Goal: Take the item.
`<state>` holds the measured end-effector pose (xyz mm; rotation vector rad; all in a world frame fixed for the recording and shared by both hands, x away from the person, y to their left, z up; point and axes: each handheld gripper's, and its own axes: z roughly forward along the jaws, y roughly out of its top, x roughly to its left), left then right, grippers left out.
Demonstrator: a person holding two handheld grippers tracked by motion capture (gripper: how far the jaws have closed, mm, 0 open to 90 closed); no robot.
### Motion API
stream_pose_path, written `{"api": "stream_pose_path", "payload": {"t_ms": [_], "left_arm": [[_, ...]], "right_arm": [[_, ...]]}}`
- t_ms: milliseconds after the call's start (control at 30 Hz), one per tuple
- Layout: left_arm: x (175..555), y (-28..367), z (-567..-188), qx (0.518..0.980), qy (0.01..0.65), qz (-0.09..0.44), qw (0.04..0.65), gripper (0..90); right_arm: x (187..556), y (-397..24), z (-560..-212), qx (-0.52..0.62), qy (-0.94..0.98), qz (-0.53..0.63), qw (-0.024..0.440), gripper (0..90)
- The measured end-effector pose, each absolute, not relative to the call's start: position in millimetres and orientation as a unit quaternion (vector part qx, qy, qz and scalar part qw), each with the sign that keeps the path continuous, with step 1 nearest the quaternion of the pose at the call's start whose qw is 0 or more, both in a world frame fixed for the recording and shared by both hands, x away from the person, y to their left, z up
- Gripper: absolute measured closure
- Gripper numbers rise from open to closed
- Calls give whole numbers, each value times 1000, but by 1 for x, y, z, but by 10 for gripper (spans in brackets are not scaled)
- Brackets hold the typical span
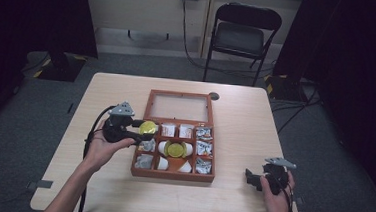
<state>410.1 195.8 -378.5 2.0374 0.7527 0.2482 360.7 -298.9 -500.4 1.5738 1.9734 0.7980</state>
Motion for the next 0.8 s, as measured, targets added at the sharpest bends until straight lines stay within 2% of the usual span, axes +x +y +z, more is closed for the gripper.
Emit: {"api": "stream_pose_path", "payload": {"t_ms": [800], "left_arm": [[419,240,-380,797,369,135,459,382]], "right_arm": [[361,-299,-500,576,723,292,245,0]]}}
